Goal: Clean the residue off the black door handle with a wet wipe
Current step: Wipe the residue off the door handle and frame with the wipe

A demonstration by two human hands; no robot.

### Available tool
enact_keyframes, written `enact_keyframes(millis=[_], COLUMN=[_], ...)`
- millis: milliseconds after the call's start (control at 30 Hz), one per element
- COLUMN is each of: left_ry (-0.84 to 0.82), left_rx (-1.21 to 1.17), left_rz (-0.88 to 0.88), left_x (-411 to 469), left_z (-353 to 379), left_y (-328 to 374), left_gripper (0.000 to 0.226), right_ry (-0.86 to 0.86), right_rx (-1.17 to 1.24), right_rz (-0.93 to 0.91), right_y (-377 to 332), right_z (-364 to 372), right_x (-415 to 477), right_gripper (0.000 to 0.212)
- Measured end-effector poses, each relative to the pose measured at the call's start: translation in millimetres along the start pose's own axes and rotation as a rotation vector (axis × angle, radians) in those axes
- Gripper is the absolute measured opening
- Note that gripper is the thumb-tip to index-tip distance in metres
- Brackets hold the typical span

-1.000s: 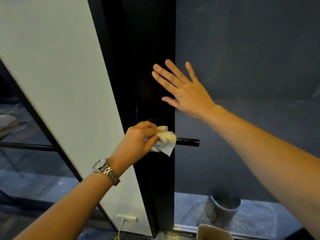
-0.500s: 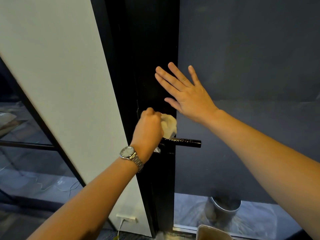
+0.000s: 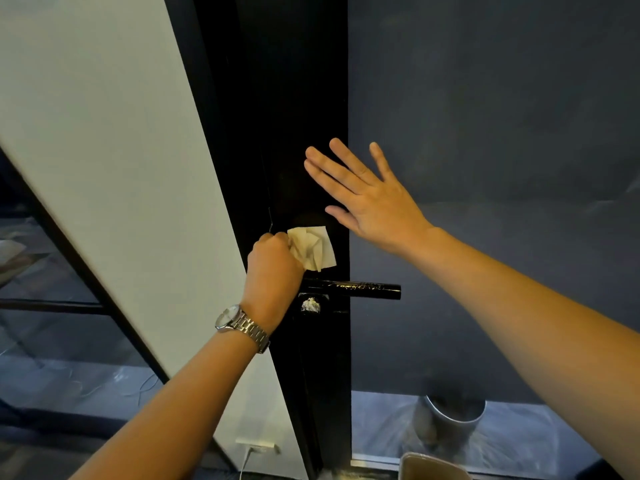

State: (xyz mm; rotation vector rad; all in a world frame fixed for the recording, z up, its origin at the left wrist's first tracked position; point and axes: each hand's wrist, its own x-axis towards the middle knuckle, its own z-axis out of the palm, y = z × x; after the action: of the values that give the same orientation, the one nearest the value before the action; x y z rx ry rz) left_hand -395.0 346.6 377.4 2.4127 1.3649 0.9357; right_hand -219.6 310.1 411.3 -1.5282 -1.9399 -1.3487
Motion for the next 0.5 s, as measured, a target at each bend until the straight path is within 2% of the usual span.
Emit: enact_keyframes(millis=[133,233,300,333,433,500], left_ry=[-0.065,-0.229,-0.360,-0.368,-0.366,-0.322], left_rx=[-0.118,-0.243,-0.588,-0.743,-0.957,-0.946], left_rz=[-0.178,-0.411,-0.622,-0.685,-0.687,-0.639], left_x=[0,5,4,2,2,7], left_z=[-1,6,8,7,2,0], left_y=[3,-3,-6,-6,-9,-12], left_gripper=[0.019,0.020,0.024,0.025,0.032,0.029], right_ry=[0.004,-0.006,-0.007,-0.004,0.001,0.004], right_rx=[0.021,0.016,-0.002,-0.009,-0.007,-0.002], right_rz=[0.002,0.002,0.001,0.000,-0.003,-0.003], right_y=[-3,-2,-2,-2,-3,-2], right_z=[1,0,1,2,4,3], right_x=[1,2,2,2,0,1], right_gripper=[0.056,0.056,0.056,0.056,0.056,0.056])
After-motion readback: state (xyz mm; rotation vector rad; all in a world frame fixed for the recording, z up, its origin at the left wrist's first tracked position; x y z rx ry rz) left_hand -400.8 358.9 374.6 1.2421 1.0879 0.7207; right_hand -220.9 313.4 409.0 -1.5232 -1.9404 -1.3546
